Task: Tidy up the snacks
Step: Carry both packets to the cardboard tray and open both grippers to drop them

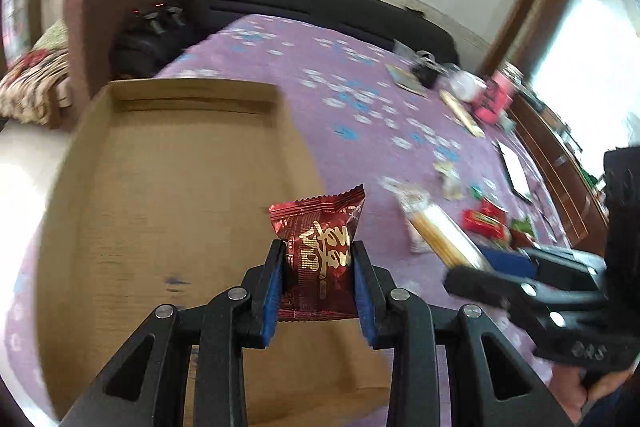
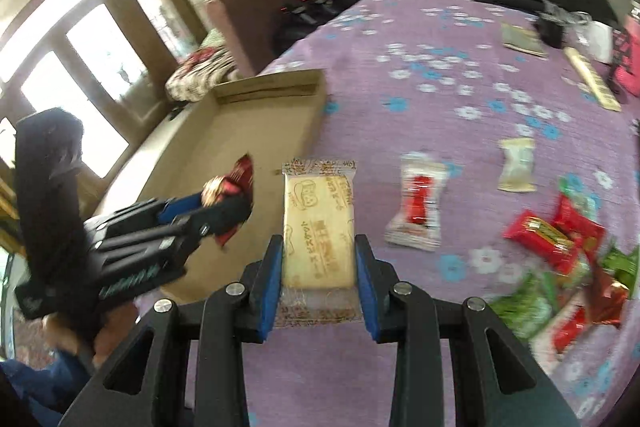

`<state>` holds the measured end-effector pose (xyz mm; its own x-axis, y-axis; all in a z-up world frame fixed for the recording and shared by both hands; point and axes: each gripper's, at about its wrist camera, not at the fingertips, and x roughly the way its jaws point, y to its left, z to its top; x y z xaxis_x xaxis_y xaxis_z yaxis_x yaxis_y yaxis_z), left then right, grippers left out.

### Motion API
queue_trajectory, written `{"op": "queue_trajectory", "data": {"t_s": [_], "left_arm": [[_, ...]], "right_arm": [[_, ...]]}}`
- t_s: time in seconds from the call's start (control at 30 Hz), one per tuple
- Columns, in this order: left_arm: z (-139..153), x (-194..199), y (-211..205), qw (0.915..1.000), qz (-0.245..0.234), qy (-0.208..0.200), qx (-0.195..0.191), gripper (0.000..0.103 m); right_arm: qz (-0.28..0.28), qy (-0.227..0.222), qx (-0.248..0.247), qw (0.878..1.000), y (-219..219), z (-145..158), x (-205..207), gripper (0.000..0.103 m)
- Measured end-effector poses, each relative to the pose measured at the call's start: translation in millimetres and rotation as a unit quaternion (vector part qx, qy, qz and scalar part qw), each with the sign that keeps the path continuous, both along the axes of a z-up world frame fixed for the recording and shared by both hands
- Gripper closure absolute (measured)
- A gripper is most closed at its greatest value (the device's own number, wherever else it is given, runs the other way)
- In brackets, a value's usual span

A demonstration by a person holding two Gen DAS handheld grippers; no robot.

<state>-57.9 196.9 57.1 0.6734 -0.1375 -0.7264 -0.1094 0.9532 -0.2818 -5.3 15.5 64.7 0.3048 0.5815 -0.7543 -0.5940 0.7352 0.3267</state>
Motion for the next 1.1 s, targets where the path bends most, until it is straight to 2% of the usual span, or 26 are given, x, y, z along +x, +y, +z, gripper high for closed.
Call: {"op": "queue_trajectory", "data": {"t_s": [0.23, 0.37, 0.57, 0.8, 1.1], "left_arm": [[-9, -11, 51, 0.9969, 0.074, 0.013, 0.024, 0.070], [-19, -14, 67, 0.9945, 0.094, 0.031, 0.033, 0.069], [-30, -14, 70, 0.9931, 0.095, 0.044, 0.053, 0.069], [-33, -14, 67, 0.9920, 0.093, 0.045, 0.072, 0.069], [-32, -14, 66, 0.9912, 0.098, 0.048, 0.076, 0.069]], "right_arm": [[0.054, 0.009, -0.003, 0.999, 56, -2, -15, 0.070], [0.076, 0.013, -0.016, 0.997, 86, -11, -23, 0.070], [0.093, 0.003, -0.042, 0.995, 112, -25, -33, 0.070], [0.093, -0.010, -0.062, 0.994, 117, -35, -36, 0.070], [0.094, -0.015, -0.077, 0.992, 116, -43, -44, 0.069]]}}
